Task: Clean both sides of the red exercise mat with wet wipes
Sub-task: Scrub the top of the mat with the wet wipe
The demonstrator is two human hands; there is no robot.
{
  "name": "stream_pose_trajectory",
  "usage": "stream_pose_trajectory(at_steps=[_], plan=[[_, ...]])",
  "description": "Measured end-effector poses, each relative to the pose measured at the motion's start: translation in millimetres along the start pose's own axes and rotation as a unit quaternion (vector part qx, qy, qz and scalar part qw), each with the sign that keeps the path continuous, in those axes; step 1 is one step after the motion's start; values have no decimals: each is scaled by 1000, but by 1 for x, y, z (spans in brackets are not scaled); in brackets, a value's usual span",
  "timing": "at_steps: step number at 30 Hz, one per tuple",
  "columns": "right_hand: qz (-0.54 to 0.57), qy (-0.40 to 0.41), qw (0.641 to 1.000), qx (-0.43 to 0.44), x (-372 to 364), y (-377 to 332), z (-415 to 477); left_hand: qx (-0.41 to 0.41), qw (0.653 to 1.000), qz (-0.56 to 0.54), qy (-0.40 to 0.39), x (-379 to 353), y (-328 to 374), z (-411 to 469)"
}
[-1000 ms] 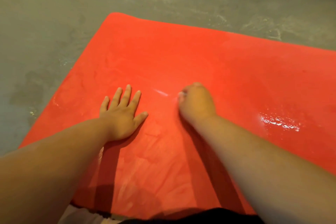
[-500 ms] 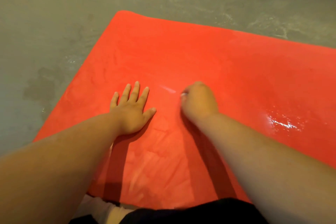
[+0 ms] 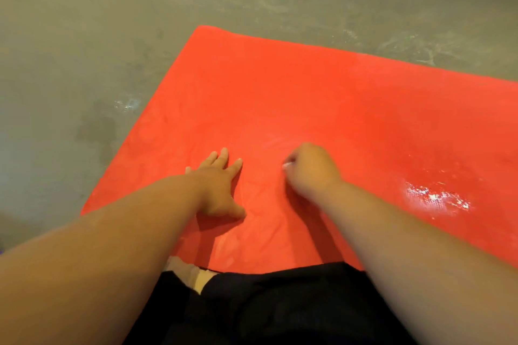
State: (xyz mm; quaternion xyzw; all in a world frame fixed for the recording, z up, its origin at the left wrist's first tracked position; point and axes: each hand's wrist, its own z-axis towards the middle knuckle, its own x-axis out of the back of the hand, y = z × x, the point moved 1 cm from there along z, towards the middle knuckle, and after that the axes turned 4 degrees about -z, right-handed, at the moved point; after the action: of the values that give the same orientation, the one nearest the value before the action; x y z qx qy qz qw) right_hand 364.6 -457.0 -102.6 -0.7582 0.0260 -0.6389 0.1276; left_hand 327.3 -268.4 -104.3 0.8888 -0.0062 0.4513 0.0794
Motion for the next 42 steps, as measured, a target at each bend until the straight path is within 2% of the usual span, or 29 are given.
stream_pose_trajectory(at_steps=[3, 4, 6, 8, 10, 13, 15, 17, 19, 21, 23, 25, 27, 29, 32, 35, 37, 39, 42], plan=[[-25, -49, 984, 170, -18, -52, -22, -24, 1000, 17, -10, -3, -1, -9], [-36, -57, 980, 189, -19, -50, -22, -28, 999, 19, -8, -5, -2, -11], [-48, -46, 988, 140, -12, -19, -12, -24, 1000, 9, -5, -9, -4, -13], [-62, -13, 998, 21, 4, 28, -2, -19, 1000, -2, -5, -11, -6, -11], [-90, 11, 993, -76, 20, 72, -2, -19, 1000, 8, -14, -8, -3, -8], [-131, -23, 985, -107, 21, 74, -17, -14, 999, 20, -31, -1, 3, -6], [-115, -45, 990, -62, 12, 40, -28, -12, 999, 25, -38, 3, 6, -8], [-103, -75, 992, 24, 3, -2, -39, -8, 998, 44, -47, 7, 9, -8], [-124, -108, 980, 114, -3, -38, -50, -6, 995, 79, -59, 16, 16, -4], [-135, -107, 974, 150, -6, -46, -50, -6, 992, 104, -66, 20, 19, -1], [-112, -91, 983, 110, -4, -21, -46, -12, 992, 104, -68, 18, 16, 0], [-99, -35, 994, 13, 5, 23, -36, -26, 993, 96, -63, 16, 8, 2], [-102, 20, 989, -104, 14, 67, -28, -36, 993, 92, -57, 15, 2, 3], [-92, 44, 982, -157, 10, 69, -20, -36, 994, 89, -57, 16, 3, 3], [15, 74, 995, -70, -13, -2, -22, -36, 995, 80, -41, 17, 4, 1], [69, 0, 992, 103, -35, -73, -47, -53, 996, 76, -12, 17, -2, 0], [71, -8, 984, 164, -34, -78, -49, -58, 996, 64, 15, 20, -9, -2], [21, 18, 991, 128, -27, -53, -31, -39, 997, 51, 36, 28, -25, -6], [-7, 75, 995, -60, -9, 4, -3, 22, 998, 64, 4, 36, -64, -22]])
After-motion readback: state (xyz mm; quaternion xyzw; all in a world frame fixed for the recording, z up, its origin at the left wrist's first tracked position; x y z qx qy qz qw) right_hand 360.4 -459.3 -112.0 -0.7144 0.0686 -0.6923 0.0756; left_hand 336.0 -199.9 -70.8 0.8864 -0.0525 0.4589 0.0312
